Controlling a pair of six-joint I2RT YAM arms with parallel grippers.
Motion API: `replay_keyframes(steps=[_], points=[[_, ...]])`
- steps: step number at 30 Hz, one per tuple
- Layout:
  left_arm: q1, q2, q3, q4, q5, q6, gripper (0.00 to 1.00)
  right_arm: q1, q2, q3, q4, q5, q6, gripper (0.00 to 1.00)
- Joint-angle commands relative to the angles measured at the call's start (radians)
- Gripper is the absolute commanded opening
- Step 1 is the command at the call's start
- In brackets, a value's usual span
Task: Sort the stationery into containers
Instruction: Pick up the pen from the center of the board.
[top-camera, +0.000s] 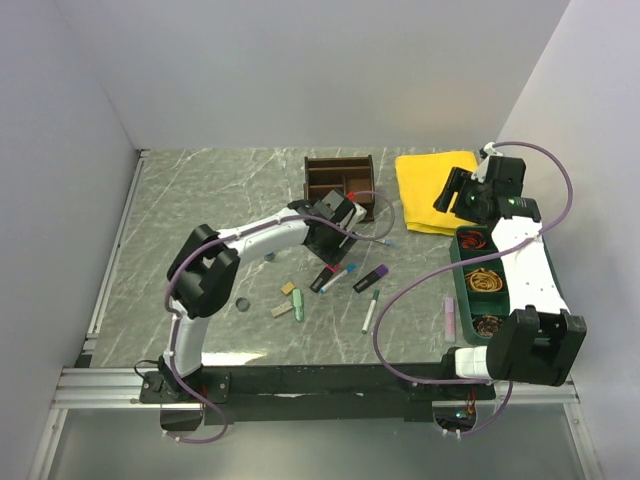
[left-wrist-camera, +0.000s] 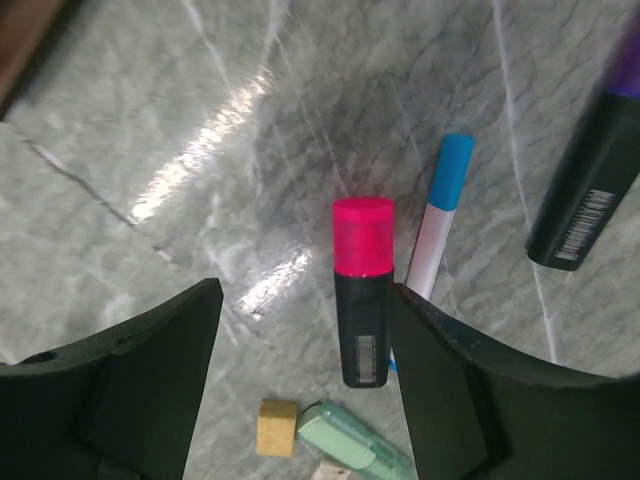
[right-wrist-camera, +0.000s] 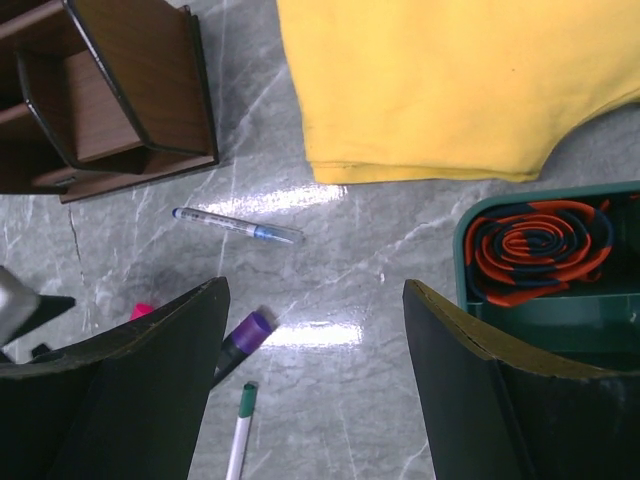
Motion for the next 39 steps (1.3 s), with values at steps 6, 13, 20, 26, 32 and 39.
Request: replay_keyframes(steps=[6, 13, 20, 26, 32, 39], points=[[-0.027, 0.081, 0.081, -0.006, 0.036, -0.028, 0.7, -0.049, -0.05, -0.029, 0.025, -0.048, 0.035, 0.77], [-0.027, 0.144, 0.118, -0.009, 0.045, -0.041, 0.65, -0.06, -0.07, -0.068, 0.024, -0.057, 0.04, 0.77], [-0.027, 0.153, 0.093, -0.007, 0.055, -0.048, 0.52, -0.07, -0.067, -0.071, 0.025, -0.06, 0.049, 0.76], [-0.021, 0.157, 0.09, -0.016, 0.109, -0.022, 0.14, -0.073, -0.041, -0.042, 0.007, -0.056, 0.041, 0.76], [0.04, 0.063, 0.222, -0.121, 0.221, 0.042, 0.01, -0.073, 0.017, 0.046, 0.001, -0.049, 0.03, 0.75], [0.138, -0.173, 0.298, 0.165, 0.183, 0.148, 0.01, -0.073, 0.134, 0.101, 0.065, -0.115, 0.033, 0.73]])
